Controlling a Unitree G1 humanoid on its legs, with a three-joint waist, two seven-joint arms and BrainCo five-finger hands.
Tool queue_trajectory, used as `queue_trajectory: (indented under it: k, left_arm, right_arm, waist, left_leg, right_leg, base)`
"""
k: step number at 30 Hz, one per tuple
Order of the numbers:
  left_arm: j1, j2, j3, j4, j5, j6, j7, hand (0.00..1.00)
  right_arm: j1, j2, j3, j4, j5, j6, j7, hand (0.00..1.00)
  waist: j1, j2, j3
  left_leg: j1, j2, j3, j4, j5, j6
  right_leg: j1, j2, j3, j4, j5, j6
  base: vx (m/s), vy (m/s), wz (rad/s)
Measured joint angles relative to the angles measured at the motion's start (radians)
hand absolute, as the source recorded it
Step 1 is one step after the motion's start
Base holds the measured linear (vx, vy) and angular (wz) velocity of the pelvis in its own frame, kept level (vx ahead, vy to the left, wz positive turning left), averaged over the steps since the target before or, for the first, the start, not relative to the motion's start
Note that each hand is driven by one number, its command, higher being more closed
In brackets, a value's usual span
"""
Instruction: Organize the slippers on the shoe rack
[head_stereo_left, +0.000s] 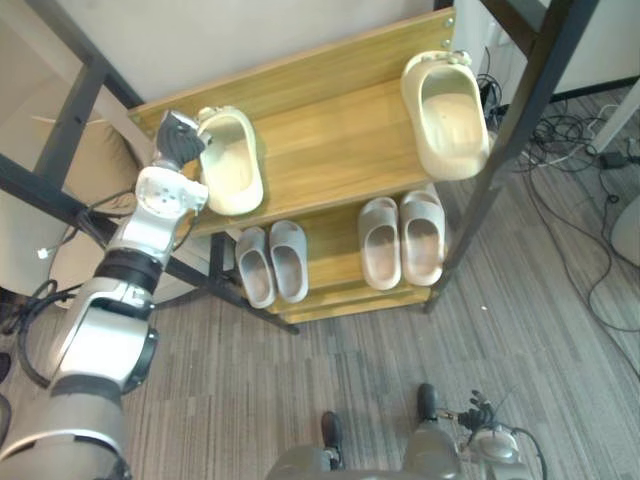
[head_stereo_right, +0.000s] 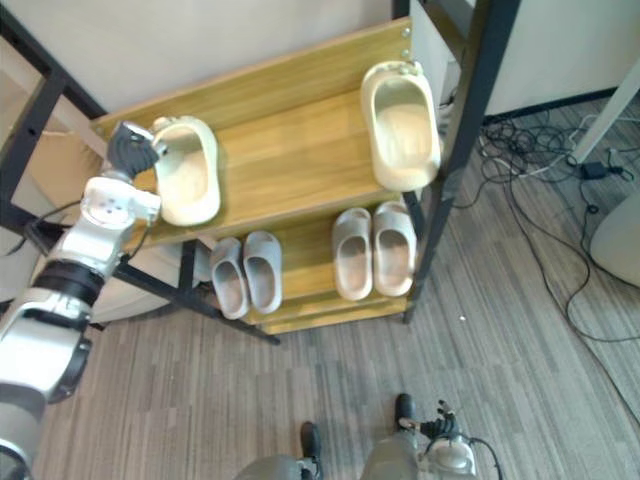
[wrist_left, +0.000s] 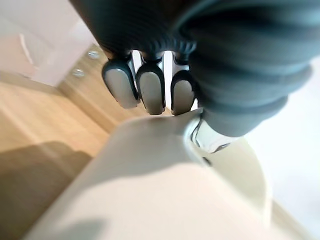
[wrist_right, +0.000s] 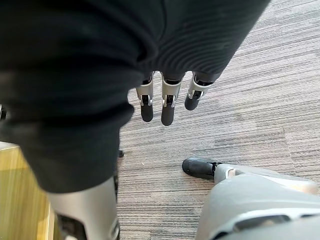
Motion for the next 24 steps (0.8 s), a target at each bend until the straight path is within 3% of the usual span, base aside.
queue_trajectory:
  k: [4,8,24]
  left_arm:
    - [-0.029,-0.084,-0.008,-0.121,-0.006,-0.028,0.001,1.00]
    - [-0.061,-0.115,-0.022,-0.156,-0.010,-0.034,0.001,1.00]
    - [-0.064,-0.189,-0.026,-0.181,-0.023,-0.042,0.022,1.00]
  right_arm:
    - [-0.007,0.005,0.002,-0.001,0.000,0.000,-0.001,0.00]
    - [-0.008,0.012,0.003,-0.001,0.001,0.000,-0.002,0.00]
    - [-0.010,0.012,0.011,-0.002,0.002,0.000,-0.003,0.00]
  waist:
    - [-0.016,-0.012,0.009]
    - [-0.036,-0.014,0.012]
    - [-0.040,-0.019,0.015]
  left_leg:
    - [0.000,-0.002,0.001,0.000,0.000,0.000]
    - [0.002,-0.002,0.005,0.000,0.000,0.000]
    - [0.000,-0.001,-0.012,0.001,0.001,0.002]
  right_leg:
    - [0.000,-0.003,0.002,0.000,0.002,0.002]
    - [-0.001,-0.003,0.008,0.000,0.002,0.002]
    - [0.007,-0.003,-0.002,0.000,0.002,0.002]
  base:
    - [0.00,0.000,0.00]
    - [0.00,0.000,-0.04]
    - [0.00,0.000,0.02]
